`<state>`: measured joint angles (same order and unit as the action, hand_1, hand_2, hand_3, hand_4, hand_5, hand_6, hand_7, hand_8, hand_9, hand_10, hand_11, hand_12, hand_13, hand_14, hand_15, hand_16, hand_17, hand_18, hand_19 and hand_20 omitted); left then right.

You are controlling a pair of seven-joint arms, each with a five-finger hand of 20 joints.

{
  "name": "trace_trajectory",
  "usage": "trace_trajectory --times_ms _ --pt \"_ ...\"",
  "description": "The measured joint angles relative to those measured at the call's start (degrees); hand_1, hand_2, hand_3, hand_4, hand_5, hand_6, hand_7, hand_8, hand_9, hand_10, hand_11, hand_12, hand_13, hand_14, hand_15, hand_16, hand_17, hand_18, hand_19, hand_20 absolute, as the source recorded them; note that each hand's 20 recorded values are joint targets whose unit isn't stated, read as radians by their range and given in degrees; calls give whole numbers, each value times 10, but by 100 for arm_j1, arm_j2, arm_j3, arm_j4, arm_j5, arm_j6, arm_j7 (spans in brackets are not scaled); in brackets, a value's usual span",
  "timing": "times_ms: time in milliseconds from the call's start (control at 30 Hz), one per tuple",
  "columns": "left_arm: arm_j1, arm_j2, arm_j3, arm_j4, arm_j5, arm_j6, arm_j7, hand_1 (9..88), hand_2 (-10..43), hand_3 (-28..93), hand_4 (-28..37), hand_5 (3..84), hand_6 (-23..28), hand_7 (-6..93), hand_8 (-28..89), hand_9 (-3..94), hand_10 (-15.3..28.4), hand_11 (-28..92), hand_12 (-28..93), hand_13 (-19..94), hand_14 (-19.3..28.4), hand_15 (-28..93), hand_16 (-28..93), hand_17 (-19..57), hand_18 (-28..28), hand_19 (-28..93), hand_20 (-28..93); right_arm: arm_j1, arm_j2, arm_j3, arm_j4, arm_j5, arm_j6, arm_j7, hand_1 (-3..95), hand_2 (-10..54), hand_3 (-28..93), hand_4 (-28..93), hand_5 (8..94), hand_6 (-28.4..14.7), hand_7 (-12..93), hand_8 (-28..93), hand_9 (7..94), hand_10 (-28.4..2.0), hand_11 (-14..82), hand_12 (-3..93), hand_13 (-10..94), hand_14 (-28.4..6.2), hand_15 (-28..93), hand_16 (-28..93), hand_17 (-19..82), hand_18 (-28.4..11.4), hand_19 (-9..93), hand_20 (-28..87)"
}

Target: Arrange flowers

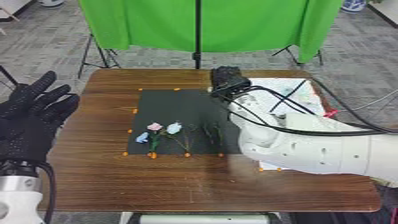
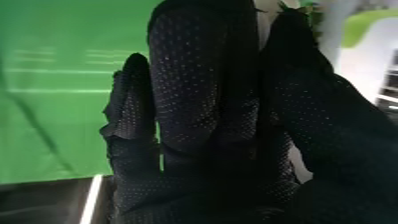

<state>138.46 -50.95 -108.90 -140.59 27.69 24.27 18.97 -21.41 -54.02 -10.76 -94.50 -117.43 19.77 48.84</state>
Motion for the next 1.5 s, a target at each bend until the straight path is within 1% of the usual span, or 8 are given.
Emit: trace_trajectory --times_ms 167,300,533,733,867,967,1067,1500 --pt "-90 17 6 8 2 -4 -33 208 118 751 -283 349 104 132 -90 293 207 294 96 240 284 599 -136 -60 271 772 -100 -51 -385 -145 -86 12 -110 -7 495 -95 704 -283 868 44 162 24 931 -60 161 224 854 -33 511 209 403 -188 915 170" --pt "-185 34 24 42 5 -11 -80 208 118 752 -283 349 104 133 -90 293 207 293 96 240 284 599 -135 -60 271 773 -101 -112 -565 -311 -79 32 -165 -7 493 -95 702 -283 866 46 161 21 929 -61 166 220 853 -34 512 210 402 -189 916 170" --pt "-241 60 59 61 6 -13 -72 209 119 750 -283 349 104 132 -90 293 206 294 97 240 284 599 -136 -60 271 773 -103 -160 -740 -568 -18 147 -234 -6 489 -95 701 -283 857 46 157 12 927 -61 174 215 851 -34 514 209 399 -188 916 170" --pt "-289 79 123 94 4 -15 -69 209 120 750 -283 349 104 133 -90 294 208 293 96 240 284 600 -136 -60 271 774 -104 -163 -860 -662 74 184 -249 6 476 -95 693 -283 808 37 153 -6 910 -63 182 212 842 -37 519 208 395 -187 916 170" --pt "-334 81 154 120 4 -20 -82 209 120 750 -283 349 105 133 -91 294 207 294 96 240 284 601 -136 -60 271 774 -105 -162 -901 -673 83 184 -268 16 434 -95 719 -283 753 26 163 -24 885 -81 227 172 824 -40 534 202 383 -190 913 175" --pt "-343 81 155 122 4 -20 -82 210 120 749 -283 350 105 133 -90 293 207 294 96 240 284 600 -136 -60 271 774 -106 -163 -908 -662 80 196 -308 15 398 -95 752 -283 721 25 162 -56 873 -86 236 169 816 -44 541 198 376 -194 911 180" --pt "-343 81 155 122 4 -20 -82 210 120 749 -283 350 105 133 -91 293 207 294 96 240 284 601 -136 -60 271 775 -106 -167 -907 -629 72 207 -356 15 381 -95 771 -283 707 23 161 -116 865 -89 239 168 811 -45 547 194 374 -196 910 184" --pt "-360 75 163 124 4 -21 -109 211 120 752 -283 350 105 133 -90 293 207 295 96 240 284 602 -136 -59 270 776 -109 -162 -879 -617 -9 256 -470 7 353 -95 775 -283 683 16 164 -128 854 -96 244 166 801 -51 559 188 365 -202 908 194"
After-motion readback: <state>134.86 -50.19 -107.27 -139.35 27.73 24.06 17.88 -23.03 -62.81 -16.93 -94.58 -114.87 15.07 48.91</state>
